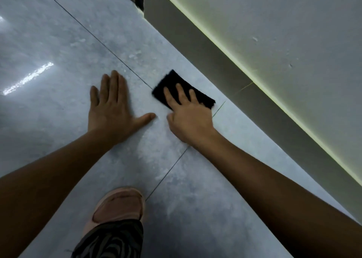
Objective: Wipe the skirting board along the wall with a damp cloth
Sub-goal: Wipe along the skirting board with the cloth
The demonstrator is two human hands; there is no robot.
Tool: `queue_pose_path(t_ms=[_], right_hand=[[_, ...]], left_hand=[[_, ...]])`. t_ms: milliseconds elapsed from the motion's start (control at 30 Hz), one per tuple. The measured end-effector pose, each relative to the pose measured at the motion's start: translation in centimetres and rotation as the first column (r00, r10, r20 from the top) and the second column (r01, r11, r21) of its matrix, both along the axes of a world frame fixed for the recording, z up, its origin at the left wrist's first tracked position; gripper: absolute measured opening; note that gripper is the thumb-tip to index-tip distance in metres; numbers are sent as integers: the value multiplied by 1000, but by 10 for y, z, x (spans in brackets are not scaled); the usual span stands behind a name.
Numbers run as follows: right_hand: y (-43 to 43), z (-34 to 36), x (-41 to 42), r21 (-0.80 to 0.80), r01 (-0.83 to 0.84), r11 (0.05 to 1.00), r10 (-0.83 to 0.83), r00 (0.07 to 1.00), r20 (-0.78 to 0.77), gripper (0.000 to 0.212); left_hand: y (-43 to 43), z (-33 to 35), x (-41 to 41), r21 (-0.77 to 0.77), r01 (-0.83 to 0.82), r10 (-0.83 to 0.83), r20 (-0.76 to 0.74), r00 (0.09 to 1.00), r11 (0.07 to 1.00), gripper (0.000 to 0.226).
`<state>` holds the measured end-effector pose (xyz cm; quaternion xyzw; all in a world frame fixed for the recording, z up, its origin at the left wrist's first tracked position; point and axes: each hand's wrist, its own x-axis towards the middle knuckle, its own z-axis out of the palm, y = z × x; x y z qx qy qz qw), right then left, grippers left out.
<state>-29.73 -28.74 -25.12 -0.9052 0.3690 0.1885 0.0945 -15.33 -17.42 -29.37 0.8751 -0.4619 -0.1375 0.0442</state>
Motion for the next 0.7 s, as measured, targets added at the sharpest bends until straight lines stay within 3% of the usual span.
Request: queue_pose_path(t_ms=[167, 300, 467, 600, 700], right_hand=[[-24, 0, 130, 25, -82, 996, 82, 997, 16, 62], [-34, 5, 139, -11, -128, 992, 128, 992, -18, 62], [-30, 11, 15, -17, -251, 968, 250, 967, -47, 67], [-17, 29, -137, 71, -195, 978, 206, 958, -202, 69], [-7, 43, -223, 141, -54, 989, 98, 939, -330, 69]], left_hand=[[-2, 1, 2, 29, 4, -4, -26, 1000, 1000, 129], [-1, 1, 1, -13, 53, -54, -58, 997, 998, 127], [-6, 5, -31, -84, 165, -169, -48, 984, 983, 103], [-13, 10, -76, -126, 260, -271, -76, 960, 957, 95], [-21, 10, -105, -110, 278, -290, -113, 950, 954, 95]])
